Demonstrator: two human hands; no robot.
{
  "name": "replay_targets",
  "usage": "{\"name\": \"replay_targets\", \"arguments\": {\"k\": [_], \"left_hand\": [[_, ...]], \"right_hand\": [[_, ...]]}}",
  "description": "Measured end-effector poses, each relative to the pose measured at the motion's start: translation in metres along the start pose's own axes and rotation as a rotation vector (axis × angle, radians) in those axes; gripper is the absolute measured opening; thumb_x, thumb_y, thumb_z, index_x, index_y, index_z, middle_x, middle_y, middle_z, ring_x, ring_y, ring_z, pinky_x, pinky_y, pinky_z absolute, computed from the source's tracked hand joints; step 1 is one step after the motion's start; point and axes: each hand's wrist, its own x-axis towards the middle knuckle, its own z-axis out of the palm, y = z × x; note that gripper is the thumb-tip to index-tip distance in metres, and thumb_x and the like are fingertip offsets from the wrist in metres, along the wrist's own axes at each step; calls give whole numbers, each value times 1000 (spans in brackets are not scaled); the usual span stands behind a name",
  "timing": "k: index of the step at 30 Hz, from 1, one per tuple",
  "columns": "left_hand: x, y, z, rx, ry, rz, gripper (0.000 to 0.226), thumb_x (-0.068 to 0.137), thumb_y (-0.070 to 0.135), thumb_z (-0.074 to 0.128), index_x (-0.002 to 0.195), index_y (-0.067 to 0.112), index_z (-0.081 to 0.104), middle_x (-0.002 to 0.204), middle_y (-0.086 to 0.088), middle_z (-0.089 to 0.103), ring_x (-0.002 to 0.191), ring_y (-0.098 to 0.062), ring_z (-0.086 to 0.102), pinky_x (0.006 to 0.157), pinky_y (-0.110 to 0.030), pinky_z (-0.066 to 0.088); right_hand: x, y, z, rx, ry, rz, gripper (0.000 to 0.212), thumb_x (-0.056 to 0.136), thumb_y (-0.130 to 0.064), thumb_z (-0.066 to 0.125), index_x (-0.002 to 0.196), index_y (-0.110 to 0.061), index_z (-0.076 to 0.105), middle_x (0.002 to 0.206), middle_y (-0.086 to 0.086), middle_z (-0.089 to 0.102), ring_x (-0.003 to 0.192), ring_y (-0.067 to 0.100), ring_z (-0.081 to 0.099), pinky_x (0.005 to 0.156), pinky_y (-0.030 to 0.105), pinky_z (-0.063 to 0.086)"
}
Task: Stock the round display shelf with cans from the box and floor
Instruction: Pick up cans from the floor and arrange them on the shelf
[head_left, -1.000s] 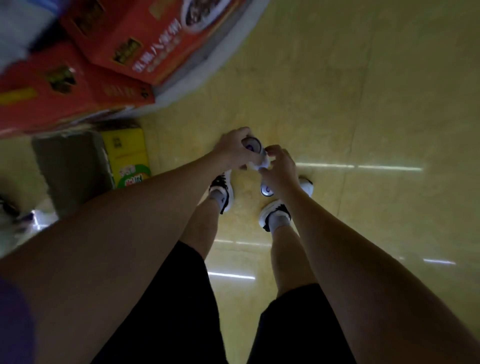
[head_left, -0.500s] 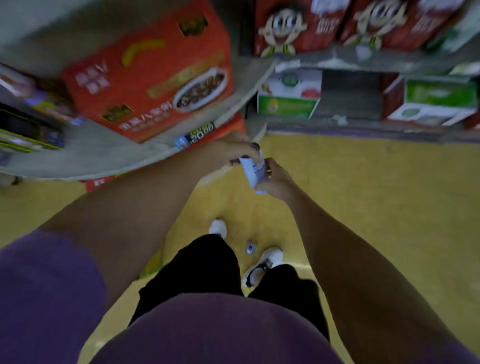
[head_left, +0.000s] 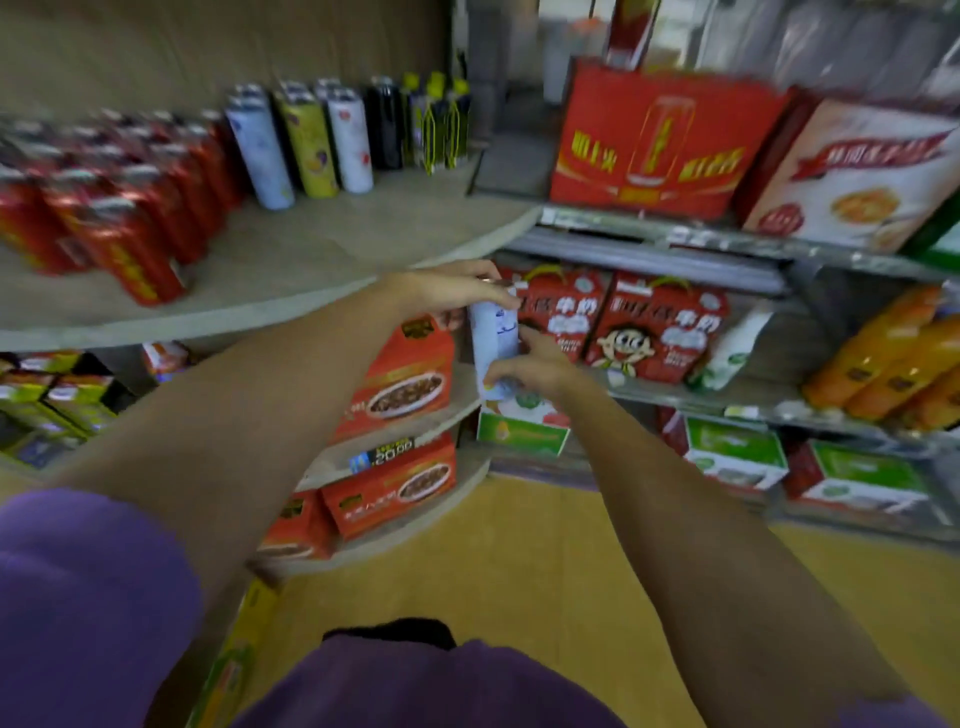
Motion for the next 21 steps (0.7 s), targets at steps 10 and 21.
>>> {"name": "replay_targets", "arguments": {"k": [10, 21], "left_hand": [[-27, 25, -102, -115, 223, 131, 41, 67, 41, 84, 81, 10, 62, 64, -11, 48, 43, -19, 44, 46, -27, 40], [-38, -28, -193, 166, 517, 75, 47, 63, 37, 87, 84, 13, 52, 60, -6, 54, 42, -22, 50, 38, -28, 42]], "right_hand": [[2, -105, 19, 224, -285, -45, 46, 56, -4, 52, 101, -8, 60, 100, 11, 64, 95, 29, 60, 77, 40, 50], [102, -147, 116, -181, 41, -174, 70, 68, -31, 89, 128, -17, 54, 125, 2, 62, 110, 25, 61, 94, 47, 52]]}}
